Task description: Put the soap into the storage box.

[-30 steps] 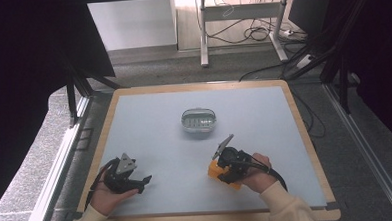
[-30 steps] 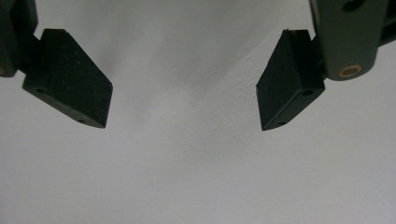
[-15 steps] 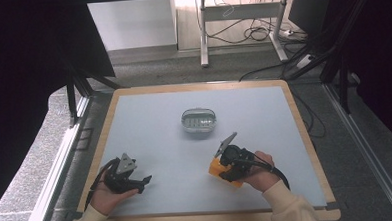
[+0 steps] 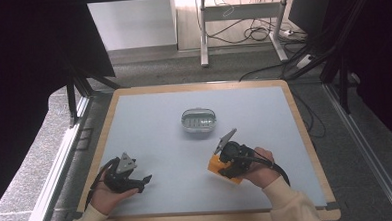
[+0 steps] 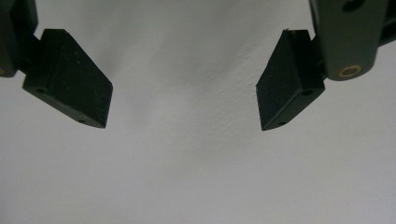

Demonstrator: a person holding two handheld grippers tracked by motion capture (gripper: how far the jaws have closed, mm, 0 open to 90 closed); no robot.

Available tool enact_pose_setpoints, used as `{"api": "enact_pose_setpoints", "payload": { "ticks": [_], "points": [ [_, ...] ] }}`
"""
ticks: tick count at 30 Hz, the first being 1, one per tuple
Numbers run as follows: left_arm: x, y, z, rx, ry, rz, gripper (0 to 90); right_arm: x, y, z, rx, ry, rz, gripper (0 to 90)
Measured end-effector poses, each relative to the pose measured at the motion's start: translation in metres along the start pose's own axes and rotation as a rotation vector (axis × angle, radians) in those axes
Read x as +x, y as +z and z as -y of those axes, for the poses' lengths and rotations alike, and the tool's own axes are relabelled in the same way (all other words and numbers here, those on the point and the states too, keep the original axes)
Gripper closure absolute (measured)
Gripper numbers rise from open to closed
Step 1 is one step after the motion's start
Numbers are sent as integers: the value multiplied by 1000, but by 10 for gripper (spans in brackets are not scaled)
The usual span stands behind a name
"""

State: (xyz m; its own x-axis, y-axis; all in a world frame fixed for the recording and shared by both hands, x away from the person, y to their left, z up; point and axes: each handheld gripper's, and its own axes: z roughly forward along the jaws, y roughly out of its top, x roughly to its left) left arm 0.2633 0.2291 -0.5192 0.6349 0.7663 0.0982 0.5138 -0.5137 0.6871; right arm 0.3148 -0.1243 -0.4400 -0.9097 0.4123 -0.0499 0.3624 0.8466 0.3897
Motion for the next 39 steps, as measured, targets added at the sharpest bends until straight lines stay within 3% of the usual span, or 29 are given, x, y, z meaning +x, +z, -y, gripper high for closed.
{"api": "enact_pose_setpoints", "payload": {
  "ticks": [13,27,39],
  "points": [
    [0,-1,0,-3,-4,2,187,-13,-7,-9,-6,-15,-12,616],
    [2,-1,1,-5,-4,2,186,-35,-18,-19,-7,-3,27,616],
    [1,-1,1,-2,-4,5,186,-46,-15,-27,-4,-10,22,616]
  ]
}}
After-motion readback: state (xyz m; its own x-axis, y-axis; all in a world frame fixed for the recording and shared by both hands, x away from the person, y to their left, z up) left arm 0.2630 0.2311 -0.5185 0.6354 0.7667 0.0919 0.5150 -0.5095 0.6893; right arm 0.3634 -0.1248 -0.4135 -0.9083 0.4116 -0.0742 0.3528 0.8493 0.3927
